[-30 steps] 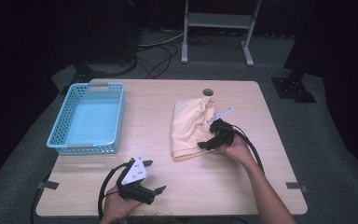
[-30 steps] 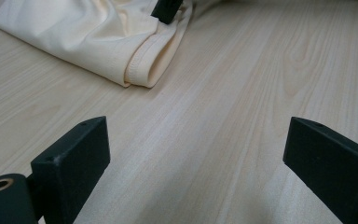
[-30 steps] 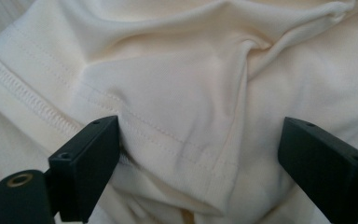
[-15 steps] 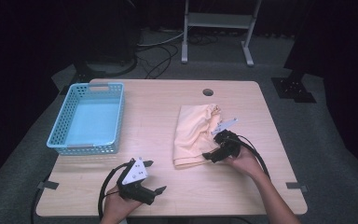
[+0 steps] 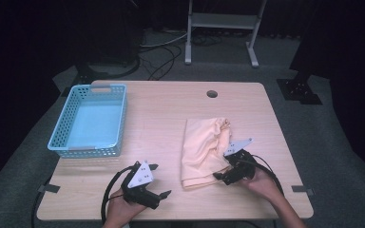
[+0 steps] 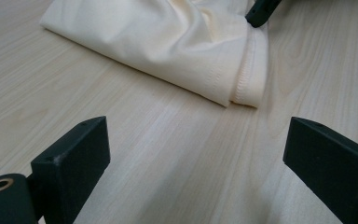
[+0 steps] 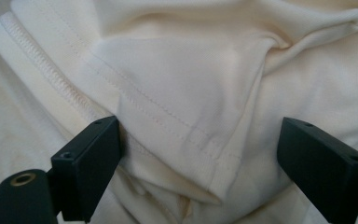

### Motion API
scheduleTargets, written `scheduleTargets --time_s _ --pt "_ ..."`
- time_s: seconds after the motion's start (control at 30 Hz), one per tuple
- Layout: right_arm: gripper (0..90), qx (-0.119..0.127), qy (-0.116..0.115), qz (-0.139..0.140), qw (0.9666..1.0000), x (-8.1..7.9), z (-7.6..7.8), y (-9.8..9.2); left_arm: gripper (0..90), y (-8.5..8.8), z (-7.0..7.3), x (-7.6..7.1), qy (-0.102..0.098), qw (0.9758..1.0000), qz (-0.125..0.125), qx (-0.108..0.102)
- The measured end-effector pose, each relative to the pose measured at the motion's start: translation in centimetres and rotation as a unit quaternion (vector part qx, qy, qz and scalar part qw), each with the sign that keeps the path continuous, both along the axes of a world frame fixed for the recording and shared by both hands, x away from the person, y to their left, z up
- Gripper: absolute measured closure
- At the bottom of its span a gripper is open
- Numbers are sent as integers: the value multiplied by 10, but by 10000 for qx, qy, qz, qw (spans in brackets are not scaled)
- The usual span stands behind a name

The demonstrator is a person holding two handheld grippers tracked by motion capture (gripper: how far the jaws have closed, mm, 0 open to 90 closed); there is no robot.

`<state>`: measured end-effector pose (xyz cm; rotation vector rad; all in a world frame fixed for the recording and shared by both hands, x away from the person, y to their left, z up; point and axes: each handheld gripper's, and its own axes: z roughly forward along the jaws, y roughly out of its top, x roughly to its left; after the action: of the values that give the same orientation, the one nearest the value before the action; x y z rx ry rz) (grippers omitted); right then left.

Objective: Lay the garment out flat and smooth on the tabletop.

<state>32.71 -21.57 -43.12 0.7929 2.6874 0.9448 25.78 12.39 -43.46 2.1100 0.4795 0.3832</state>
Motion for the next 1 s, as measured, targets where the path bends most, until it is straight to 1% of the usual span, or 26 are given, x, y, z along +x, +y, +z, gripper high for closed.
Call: scheduleTargets --time_s 0.17,0.3,0.57,0.73,0.93,1.0 --pt "133 30 -35 116 9999 -17 -1 -1 68 -12 4 1 -25 9999 -137 70" --pt "133 61 -50 125 9999 -29 -1 -2 68 -22 7 3 -32 9996 -259 122" --pt "133 140 -109 219 9996 -49 -3 -2 68 -43 15 13 -42 9985 -507 205" --pt "133 186 -138 267 9994 -58 -4 -1 67 -60 21 20 -78 9972 -687 295" --pt "132 217 -131 325 9991 -69 -4 0 67 -79 27 32 20 9953 -928 268" --pt "133 213 -139 356 9990 -72 -4 1 67 -86 27 37 36 9944 -1000 330"
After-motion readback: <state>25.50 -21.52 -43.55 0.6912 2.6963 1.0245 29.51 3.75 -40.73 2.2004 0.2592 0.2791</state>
